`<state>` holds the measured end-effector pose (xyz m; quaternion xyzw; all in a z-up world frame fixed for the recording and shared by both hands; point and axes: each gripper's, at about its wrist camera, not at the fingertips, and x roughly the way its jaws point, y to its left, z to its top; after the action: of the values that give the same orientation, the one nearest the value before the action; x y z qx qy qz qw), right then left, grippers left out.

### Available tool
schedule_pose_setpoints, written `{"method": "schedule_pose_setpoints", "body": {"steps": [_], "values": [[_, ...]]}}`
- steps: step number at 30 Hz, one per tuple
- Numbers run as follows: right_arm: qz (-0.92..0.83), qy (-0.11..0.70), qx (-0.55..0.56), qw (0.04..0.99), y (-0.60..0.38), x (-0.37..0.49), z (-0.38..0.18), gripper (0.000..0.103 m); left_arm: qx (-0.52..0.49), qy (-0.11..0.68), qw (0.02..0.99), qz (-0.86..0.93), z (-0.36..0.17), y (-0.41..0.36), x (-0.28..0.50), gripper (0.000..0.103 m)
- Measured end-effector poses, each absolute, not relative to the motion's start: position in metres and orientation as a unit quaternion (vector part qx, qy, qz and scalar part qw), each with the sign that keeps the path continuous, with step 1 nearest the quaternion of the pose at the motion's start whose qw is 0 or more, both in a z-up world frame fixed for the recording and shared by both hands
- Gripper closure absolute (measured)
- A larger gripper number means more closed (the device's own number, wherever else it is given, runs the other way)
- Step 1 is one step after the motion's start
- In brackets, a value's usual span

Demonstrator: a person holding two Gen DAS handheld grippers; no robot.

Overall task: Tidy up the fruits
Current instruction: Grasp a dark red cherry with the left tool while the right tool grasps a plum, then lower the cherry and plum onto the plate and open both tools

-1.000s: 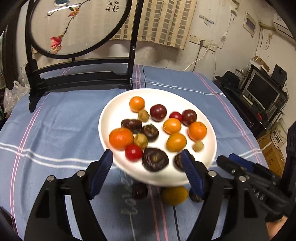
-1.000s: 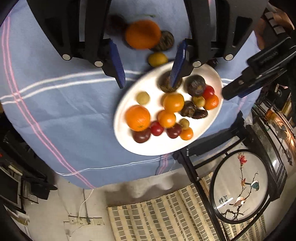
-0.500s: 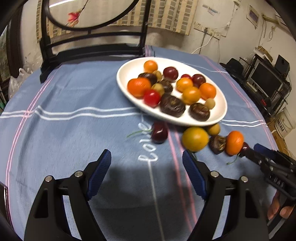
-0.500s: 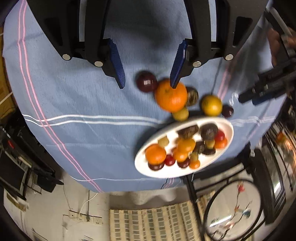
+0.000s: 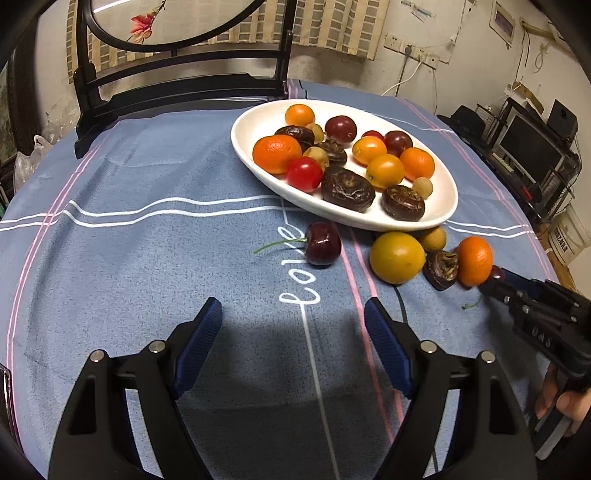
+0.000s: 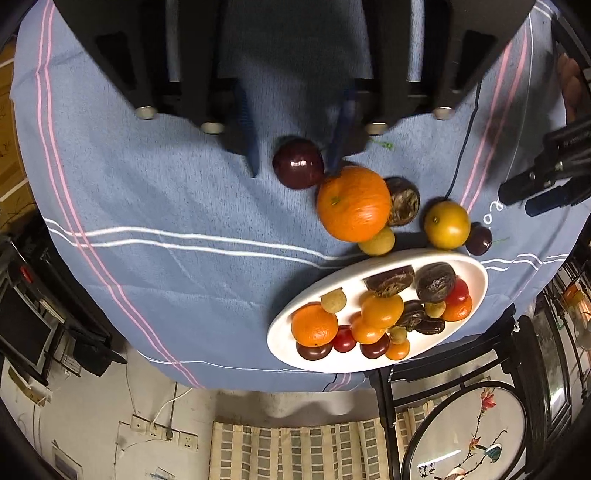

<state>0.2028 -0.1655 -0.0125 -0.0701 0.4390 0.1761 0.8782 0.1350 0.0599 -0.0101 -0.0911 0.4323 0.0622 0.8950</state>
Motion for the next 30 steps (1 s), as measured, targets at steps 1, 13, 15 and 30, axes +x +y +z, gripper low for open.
{"method": "schedule_pose_setpoints", "body": {"steps": [1, 13, 15, 30], "values": [[0.178, 0.441, -0.072, 0.877, -0.165, 0.201, -0.012, 0.074, -0.091, 0.432, 0.895, 0.063, -0.010, 0.061, 0.136, 0.026], [0.200, 0.420, -0.039, 0.885, -0.176, 0.182, 0.008, 0.074, -0.053, 0.438, 0.895, 0.073, -0.011, 0.052, 0.162, 0.030], [0.206, 0.419, -0.036, 0.884, -0.175, 0.179, 0.009, 0.074, -0.045, 0.436, 0.896, 0.070, -0.011, 0.049, 0.169, 0.035], [0.220, 0.409, -0.032, 0.885, -0.171, 0.174, 0.010, 0.074, -0.051, 0.439, 0.896, 0.048, -0.006, 0.046, 0.171, 0.078]]}}
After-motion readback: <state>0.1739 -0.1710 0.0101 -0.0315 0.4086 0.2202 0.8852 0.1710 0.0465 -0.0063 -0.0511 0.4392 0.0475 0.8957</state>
